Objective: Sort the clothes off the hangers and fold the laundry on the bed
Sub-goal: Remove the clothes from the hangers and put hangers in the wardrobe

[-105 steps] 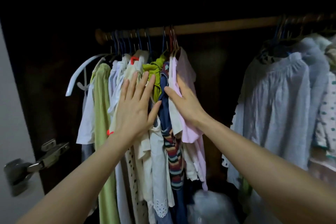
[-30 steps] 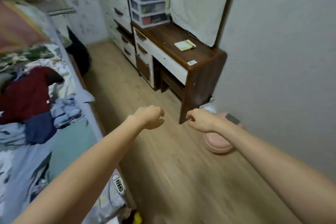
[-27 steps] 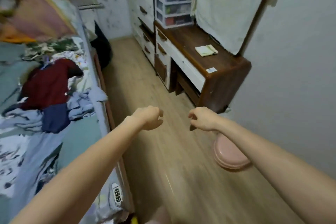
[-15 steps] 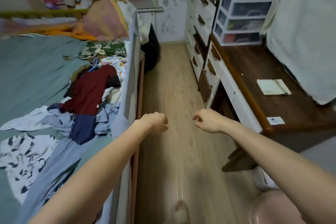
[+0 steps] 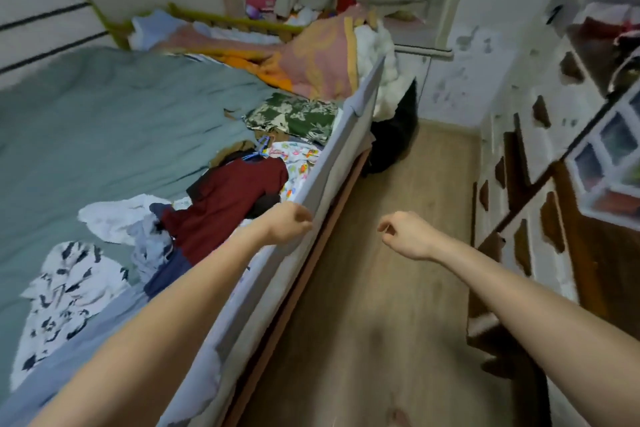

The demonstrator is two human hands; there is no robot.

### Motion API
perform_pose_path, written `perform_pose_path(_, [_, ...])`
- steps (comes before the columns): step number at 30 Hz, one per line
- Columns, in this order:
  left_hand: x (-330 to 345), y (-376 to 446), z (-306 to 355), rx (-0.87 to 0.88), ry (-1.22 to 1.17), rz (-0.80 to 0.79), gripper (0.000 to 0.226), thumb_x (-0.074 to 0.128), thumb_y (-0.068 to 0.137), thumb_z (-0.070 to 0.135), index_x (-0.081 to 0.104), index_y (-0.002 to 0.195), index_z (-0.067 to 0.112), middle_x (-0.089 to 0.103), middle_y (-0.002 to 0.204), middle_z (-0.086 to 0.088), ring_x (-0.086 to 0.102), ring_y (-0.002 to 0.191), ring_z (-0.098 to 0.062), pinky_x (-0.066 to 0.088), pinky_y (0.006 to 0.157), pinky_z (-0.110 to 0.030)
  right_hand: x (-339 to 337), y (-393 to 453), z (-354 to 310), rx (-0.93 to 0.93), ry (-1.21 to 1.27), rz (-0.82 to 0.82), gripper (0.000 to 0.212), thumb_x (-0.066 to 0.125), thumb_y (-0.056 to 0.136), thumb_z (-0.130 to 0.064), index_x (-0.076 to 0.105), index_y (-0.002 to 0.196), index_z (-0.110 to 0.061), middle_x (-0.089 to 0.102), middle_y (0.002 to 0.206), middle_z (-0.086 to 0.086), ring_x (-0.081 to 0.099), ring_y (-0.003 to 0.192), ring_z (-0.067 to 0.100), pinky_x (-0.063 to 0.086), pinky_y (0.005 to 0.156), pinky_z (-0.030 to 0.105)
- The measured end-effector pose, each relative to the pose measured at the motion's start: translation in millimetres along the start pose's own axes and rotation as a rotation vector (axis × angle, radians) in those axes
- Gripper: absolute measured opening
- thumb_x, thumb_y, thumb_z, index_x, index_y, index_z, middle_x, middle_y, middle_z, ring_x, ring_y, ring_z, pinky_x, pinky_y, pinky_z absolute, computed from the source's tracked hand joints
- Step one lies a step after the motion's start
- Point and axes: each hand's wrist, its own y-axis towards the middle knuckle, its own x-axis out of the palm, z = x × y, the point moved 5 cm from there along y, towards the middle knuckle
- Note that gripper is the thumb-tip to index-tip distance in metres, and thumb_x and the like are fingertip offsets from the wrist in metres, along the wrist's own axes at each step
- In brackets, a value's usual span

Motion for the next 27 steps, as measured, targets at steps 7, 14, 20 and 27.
perform_pose_path(7, [-52, 66, -84, -0.354, -0.140, 0.158, 0.024, 0.055, 0.094, 0.020, 0.070, 0.108, 0.008, 0.069, 0.112, -0.006, 0.061, 0.102, -0.022, 0.044, 0.085, -0.027, -62, 190, -11, -0.234, -0.095, -0.054, 0.023, 0.052, 0.090, -0.018, 0.067, 0.104, -0.008, 0.067, 0.108, 0.014, 0.060, 0.106, 0.031, 0.048, 0.088, 0.036])
perform_pose_path(14, [-59, 153, -184, -0.558, -0.413, 0.286, 0.028, 0.060, 0.093, 0.019, 0.066, 0.116, 0.003, 0.066, 0.120, -0.010, 0.060, 0.113, -0.024, 0.041, 0.094, -0.026, -54, 369, -36, -0.345, -0.200, -0.155, 0.023, 0.049, 0.093, -0.017, 0.064, 0.107, -0.008, 0.067, 0.109, 0.015, 0.059, 0.103, 0.032, 0.045, 0.081, 0.034])
perform_pose_path(20, [-83, 228, -248, -0.718, -0.588, 0.323, 0.031, 0.060, 0.093, 0.020, 0.064, 0.118, 0.003, 0.065, 0.121, -0.010, 0.059, 0.113, -0.024, 0.041, 0.093, -0.025, -48, 490, -52, -0.332, -0.179, -0.234, 0.023, 0.048, 0.090, -0.015, 0.067, 0.103, -0.010, 0.069, 0.109, 0.011, 0.062, 0.099, 0.029, 0.050, 0.085, 0.037])
perform_pose_path(27, [-74, 308, -297, -0.886, -0.808, 0.385, 0.038, 0.062, 0.091, 0.014, 0.058, 0.125, -0.001, 0.063, 0.124, -0.013, 0.061, 0.113, -0.028, 0.046, 0.094, -0.032, -19, 612, -70, -0.331, -0.083, -0.354, 0.024, 0.045, 0.092, -0.013, 0.066, 0.102, -0.008, 0.069, 0.095, 0.011, 0.063, 0.090, 0.029, 0.052, 0.078, 0.036])
